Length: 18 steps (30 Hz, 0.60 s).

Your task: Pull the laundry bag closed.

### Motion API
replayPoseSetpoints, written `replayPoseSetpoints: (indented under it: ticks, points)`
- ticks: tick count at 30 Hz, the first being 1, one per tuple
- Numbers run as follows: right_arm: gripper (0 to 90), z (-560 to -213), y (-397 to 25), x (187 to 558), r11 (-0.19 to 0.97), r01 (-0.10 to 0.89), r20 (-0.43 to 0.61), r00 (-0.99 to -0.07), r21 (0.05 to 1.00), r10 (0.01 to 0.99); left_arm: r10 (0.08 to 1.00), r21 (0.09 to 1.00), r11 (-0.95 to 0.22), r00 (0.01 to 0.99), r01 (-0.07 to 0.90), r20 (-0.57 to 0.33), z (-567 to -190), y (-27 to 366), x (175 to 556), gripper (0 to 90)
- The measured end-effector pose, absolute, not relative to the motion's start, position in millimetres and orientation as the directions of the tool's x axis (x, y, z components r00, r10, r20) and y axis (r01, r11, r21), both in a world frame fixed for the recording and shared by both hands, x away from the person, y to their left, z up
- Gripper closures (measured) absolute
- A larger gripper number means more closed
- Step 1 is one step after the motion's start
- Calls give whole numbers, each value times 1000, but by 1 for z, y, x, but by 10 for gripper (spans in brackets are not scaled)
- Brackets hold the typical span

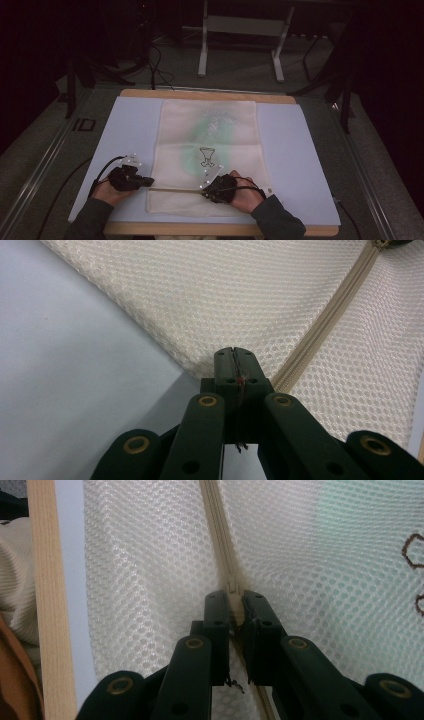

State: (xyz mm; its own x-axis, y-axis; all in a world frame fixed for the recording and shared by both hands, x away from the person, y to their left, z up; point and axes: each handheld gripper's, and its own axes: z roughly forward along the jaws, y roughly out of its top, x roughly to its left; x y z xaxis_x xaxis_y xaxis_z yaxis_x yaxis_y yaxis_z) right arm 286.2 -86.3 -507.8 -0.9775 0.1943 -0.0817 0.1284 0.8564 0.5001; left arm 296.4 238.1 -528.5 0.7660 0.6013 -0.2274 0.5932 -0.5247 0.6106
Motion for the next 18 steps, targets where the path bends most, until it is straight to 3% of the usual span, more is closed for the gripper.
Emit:
replayPoseSetpoints:
  ticks: [18]
  points:
    - [820,-506,-102,285,856,144,-87,-973,497,215,602,611,-524,765,594,-228,-529,238,296,900]
